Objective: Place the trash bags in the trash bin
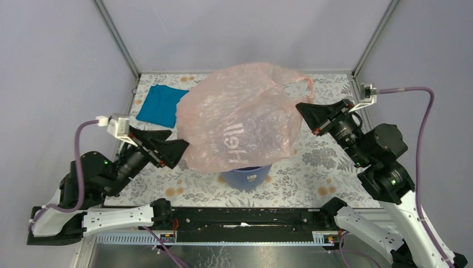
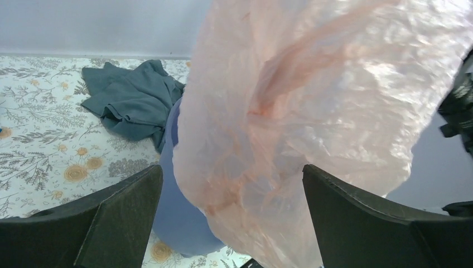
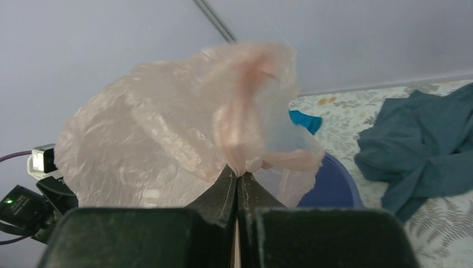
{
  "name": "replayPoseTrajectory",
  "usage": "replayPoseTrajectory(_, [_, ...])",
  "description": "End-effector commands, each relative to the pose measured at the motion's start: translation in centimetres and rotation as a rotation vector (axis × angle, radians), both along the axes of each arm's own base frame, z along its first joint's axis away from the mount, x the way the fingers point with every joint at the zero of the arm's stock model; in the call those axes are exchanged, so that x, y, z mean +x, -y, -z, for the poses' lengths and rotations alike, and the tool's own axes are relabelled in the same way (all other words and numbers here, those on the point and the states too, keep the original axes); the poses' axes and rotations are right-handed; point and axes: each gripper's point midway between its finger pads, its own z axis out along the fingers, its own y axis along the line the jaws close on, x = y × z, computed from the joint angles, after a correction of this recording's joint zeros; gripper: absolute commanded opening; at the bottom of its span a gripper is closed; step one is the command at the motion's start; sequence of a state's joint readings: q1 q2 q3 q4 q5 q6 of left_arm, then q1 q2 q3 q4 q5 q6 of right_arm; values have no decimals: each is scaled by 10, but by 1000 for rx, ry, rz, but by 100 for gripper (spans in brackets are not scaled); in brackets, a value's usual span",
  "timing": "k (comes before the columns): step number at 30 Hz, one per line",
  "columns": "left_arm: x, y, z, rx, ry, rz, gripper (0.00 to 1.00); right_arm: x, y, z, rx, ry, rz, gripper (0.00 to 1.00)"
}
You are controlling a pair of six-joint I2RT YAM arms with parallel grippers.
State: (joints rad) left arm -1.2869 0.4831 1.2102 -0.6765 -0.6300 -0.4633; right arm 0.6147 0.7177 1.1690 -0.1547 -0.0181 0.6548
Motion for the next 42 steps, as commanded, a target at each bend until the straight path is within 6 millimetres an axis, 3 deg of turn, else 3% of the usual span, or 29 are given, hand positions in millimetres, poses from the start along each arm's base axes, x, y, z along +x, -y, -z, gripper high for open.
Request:
replayPoseTrajectory(1, [9,31,2,14,-21,-5,99,-15,35,-28,0,80,113,0])
replayPoseTrajectory(4, [13,58,13,70,-57,13,99,-14,42,-28,-57,83,149,0])
replayPoseTrajectory(7, [27,79,38,187,-88,-33,99,-12,45,-21,-91,90,168,0])
replayPoseTrajectory(14, [53,135,67,409,-105,-87,96,-4,29,-6,-134,112,122,0])
replayPoseTrajectory(19, [73,135,109,447,-153,-248,87,-7,-13,-5,-39,157,-71,0])
replayPoseTrajectory(23, [75,141,130,457,-248,-196,86,-11,-42,4,-25,179,-227,0])
replayPoseTrajectory(27, [65,155,122,383,-370,-28,92,-13,-40,13,-90,215,-219,0])
replayPoseTrajectory(32, [27,159,107,379,-404,213,98,-19,-27,23,-133,245,-175,0])
replayPoseTrajectory(35, [6,145,95,398,-427,283,99,-21,-23,28,-152,246,-167,0])
replayPoseTrajectory(42, [-7,102,75,446,-413,251,99,-22,-25,29,-182,256,-180,0])
